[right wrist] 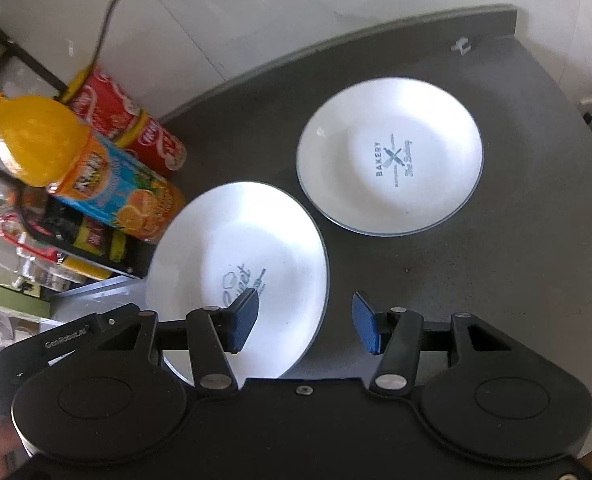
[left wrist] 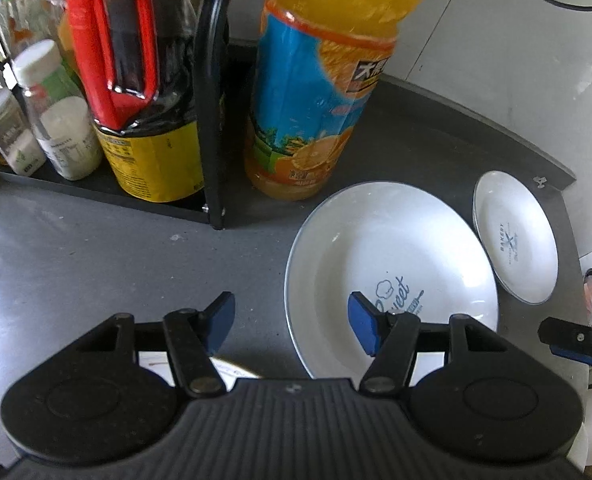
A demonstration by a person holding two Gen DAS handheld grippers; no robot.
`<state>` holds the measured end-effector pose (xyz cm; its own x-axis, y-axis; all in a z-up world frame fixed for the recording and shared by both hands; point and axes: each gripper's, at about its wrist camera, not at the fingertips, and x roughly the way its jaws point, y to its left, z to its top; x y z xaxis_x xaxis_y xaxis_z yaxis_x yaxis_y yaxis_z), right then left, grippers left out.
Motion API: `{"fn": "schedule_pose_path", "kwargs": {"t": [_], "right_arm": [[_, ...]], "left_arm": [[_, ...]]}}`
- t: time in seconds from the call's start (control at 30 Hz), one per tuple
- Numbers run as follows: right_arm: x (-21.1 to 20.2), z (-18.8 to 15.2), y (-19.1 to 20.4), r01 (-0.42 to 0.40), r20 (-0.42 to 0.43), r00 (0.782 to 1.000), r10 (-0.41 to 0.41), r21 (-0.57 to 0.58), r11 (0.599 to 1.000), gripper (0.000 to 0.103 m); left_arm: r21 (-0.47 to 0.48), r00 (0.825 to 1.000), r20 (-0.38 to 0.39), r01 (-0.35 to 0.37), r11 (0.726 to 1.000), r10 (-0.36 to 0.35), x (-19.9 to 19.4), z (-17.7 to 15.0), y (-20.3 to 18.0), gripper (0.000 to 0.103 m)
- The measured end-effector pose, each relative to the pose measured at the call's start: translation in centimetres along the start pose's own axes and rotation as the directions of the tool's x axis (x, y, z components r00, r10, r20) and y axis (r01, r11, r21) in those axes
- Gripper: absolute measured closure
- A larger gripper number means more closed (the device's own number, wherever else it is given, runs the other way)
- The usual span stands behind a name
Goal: Organize plates and bowls
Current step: 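Move both grippers toward the white 'Sweet' plate by the juice bottle, then grasp the 'Sweet' plate rim with both grippers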
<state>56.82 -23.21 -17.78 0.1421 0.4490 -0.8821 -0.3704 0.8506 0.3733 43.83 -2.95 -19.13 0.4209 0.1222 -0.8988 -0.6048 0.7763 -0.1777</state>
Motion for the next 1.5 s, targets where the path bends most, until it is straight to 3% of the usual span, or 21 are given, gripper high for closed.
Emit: {"fn": "schedule_pose_path", "kwargs": {"t": [0.3, 0.63, 0.9, 0.93, 1.0, 1.2, 1.5], "right_arm": [[3.9, 1.3, 0.4, 0.042, -0.07, 0.997, -0.04, 0.024, 0.999, 0.057], [7.4, 1.6, 0.2, 0.1, -0.144, 0.985, -0.091, 0.051, 0.994, 0.071], [8.8, 1.4, 0.1, 0.11, -0.173, 0.98, -0.098, 0.06, 0.992, 0.08], [8.9, 1.4, 0.2, 0.112, -0.175, 0.979, -0.101, 0.054, 0.992, 0.083], [9.1, 1.3, 0.5, 0.127, -0.175, 0.978, -0.118, 0.039, 0.991, 0.084], [8.2, 1.0, 1.3, 0.141, -0.101, 0.985, -0.14, 0.005, 0.99, 0.086], [5.9, 0.6, 1.6, 0.094, -0.044, 0.994, -0.095, -0.027, 0.995, 0.09]], "left_arm": [[-0.01, 1.0, -0.031, 0.001, 1.0, -0.001, 2.6, 0.5, 0.9, 0.048], [-0.02, 0.998, -0.065, 0.018, 1.0, -0.019, 4.7, 0.7, 1.6, 0.068], [-0.015, 0.996, -0.081, 0.043, 0.999, -0.044, 6.5, 0.6, 1.2, 0.076], [-0.016, 0.995, -0.081, 0.051, 0.999, -0.052, 6.7, 0.7, 1.2, 0.081], [-0.021, 0.993, -0.084, 0.079, 0.997, -0.08, 6.9, 0.7, 1.0, 0.091], [0.01, 0.995, -0.058, 0.08, 0.997, -0.079, 6.5, 0.7, 0.2, 0.092], [0.003, 0.996, -0.037, 0.086, 0.996, -0.086, 4.9, 0.7, 1.0, 0.093]]}}
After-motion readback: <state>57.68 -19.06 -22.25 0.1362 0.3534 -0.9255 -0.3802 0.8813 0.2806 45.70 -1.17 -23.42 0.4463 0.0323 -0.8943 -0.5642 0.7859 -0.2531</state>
